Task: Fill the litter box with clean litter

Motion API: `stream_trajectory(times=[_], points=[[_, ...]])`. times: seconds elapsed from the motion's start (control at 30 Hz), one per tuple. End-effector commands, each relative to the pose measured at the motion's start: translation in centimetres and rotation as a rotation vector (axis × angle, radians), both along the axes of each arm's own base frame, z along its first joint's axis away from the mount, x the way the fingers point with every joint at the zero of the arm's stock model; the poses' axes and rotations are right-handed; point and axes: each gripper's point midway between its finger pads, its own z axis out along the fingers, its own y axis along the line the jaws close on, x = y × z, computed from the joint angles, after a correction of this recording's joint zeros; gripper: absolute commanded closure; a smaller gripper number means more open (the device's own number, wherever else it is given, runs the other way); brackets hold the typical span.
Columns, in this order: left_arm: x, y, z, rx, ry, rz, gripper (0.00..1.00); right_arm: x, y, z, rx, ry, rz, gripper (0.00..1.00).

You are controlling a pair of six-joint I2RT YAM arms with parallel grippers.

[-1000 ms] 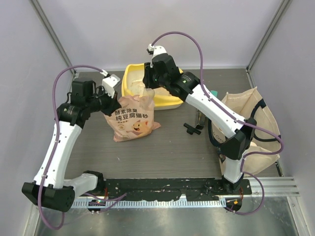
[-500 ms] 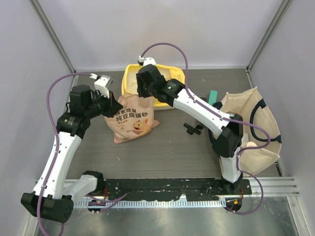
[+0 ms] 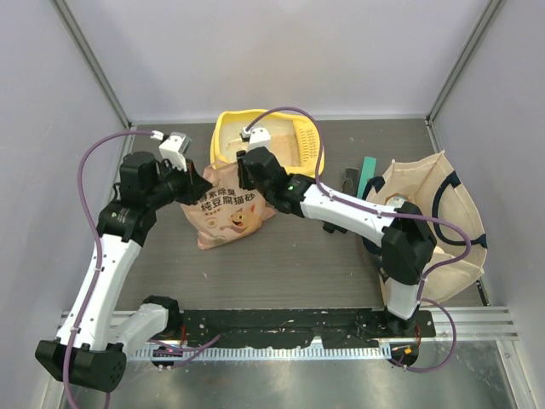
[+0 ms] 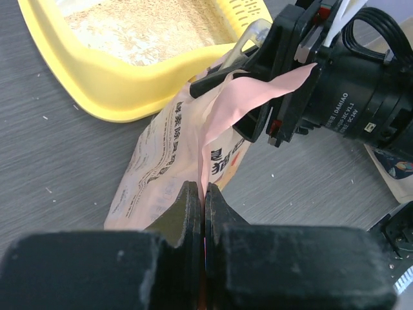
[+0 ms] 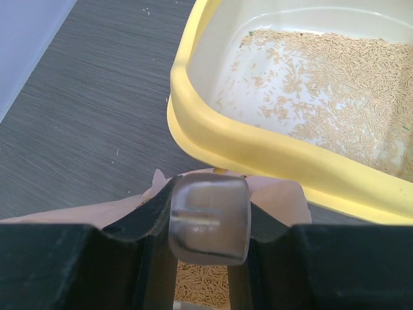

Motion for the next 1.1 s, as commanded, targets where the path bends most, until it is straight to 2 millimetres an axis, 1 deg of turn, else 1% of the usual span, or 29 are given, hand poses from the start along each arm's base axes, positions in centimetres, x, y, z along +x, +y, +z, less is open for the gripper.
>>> stream_trajectory(times=[0.0, 0.1, 0.13, 0.17, 0.2, 0.23, 0.3, 0.33, 0.37, 0.47, 0.53, 0.57, 0.6, 0.63, 0.67, 0.7, 0.73, 0.77, 0.8, 0.83, 0.87, 0.9, 0.93, 0.97, 1.0, 1.03, 1.07], points=[[0.4, -0.5, 7.2, -0.091, -0.263, -0.007, 1.0, -1.2, -1.3, -3.0, -0.062, 0.023, -0.022, 0.99], [0.5, -0.4, 6.8, -0.089, -0.255, -0.003, 1.0, -2.0, -2.0, -5.7, -0.101, 0.08, -0.016, 0.99], [0.5, -0.4, 6.6, -0.086, -0.255, -0.004, 1.0, -2.0, -2.8, -7.0, -0.111, 0.109, -0.027, 0.99], [0.5, -0.5, 6.4, -0.087, -0.251, -0.008, 1.0, -2.4, -2.7, -8.0, -0.096, 0.157, 0.0, 0.99], [0.5, -0.6, 6.2, -0.086, -0.251, -0.015, 1.0, -2.5, -2.8, -8.8, -0.042, 0.216, -0.023, 0.99], [0.6, -0.6, 6.0, -0.087, -0.25, -0.018, 1.0, -1.9, -4.1, -10.0, -0.019, 0.268, -0.051, 0.99], [0.9, -0.8, 5.8, -0.087, -0.247, -0.027, 1.0, -2.4, -3.6, -11.2, 0.057, 0.368, -0.023, 0.99], [1.0, -0.9, 5.6, -0.087, -0.239, -0.03, 1.0, -2.0, -4.0, -11.7, 0.098, 0.406, -0.052, 0.99], [1.3, -1.0, 5.4, -0.083, -0.232, -0.032, 1.0, -2.3, -3.3, -11.6, 0.135, 0.437, -0.013, 0.99], [2.0, -1.2, 5.4, -0.086, -0.229, -0.039, 1.0, -2.2, -2.3, -11.2, 0.187, 0.455, 0.024, 0.99], [2.3, -1.3, 5.7, -0.087, -0.23, -0.041, 1.0, -2.6, -0.9, -10.8, 0.235, 0.48, 0.094, 0.99], [2.5, -1.3, 5.8, -0.088, -0.229, -0.04, 1.0, -2.3, -0.8, -10.6, 0.251, 0.486, 0.101, 0.99], [2.8, -1.5, 5.7, -0.085, -0.222, -0.044, 1.0, -2.7, -0.4, -10.8, 0.269, 0.511, 0.128, 0.99], [2.9, -1.4, 6.0, -0.084, -0.229, -0.041, 1.0, -2.3, -0.2, -10.5, 0.302, 0.511, 0.142, 0.99], [3.0, -1.4, 6.1, -0.082, -0.23, -0.042, 1.0, -1.6, -0.5, -10.4, 0.34, 0.532, 0.127, 0.99], [3.1, -1.4, 6.2, -0.077, -0.236, -0.044, 1.0, -1.5, -0.5, -10.4, 0.356, 0.549, 0.133, 0.99], [3.1, -1.4, 6.4, -0.076, -0.24, -0.043, 1.0, -1.3, -0.6, -11.0, 0.363, 0.572, 0.129, 0.99], [3.1, -1.4, 6.6, -0.075, -0.242, -0.043, 1.0, -1.0, -0.5, -10.8, 0.382, 0.581, 0.118, 0.99], [3.0, -1.4, 6.7, -0.074, -0.244, -0.047, 1.0, -0.2, 0.1, -9.8, 0.396, 0.558, 0.126, 0.99], [2.9, -1.5, 6.9, -0.077, -0.245, -0.053, 1.0, 0.3, -0.1, -10.4, 0.355, 0.549, 0.085, 0.99], [2.9, -1.6, 7.1, -0.08, -0.249, -0.057, 1.0, 0.4, 0.2, -10.2, 0.321, 0.528, 0.072, 0.99], [2.8, -1.6, 7.2, -0.084, -0.248, -0.059, 1.0, 0.7, 1.6, -7.9, 0.282, 0.455, 0.095, 0.99], [2.8, -1.7, 7.5, -0.095, -0.248, -0.057, 1.0, 1.3, 0.6, -8.4, 0.203, 0.419, 0.006, 0.99], [2.8, -1.7, 7.7, -0.101, -0.251, -0.057, 1.0, 1.2, 1.0, -8.0, 0.17, 0.392, -0.002, 0.99], [2.8, -1.8, 7.8, -0.105, -0.25, -0.06, 1.0, 1.5, 1.3, -6.7, 0.147, 0.344, -0.017, 0.99], [2.9, -1.8, 7.9, -0.111, -0.252, -0.055, 1.0, 0.5, 1.9, -6.9, 0.118, 0.34, -0.015, 0.99], [3.1, -1.7, 7.9, -0.111, -0.255, -0.049, 1.0, 0.5, 1.7, -7.1, 0.1, 0.331, -0.036, 0.99]])
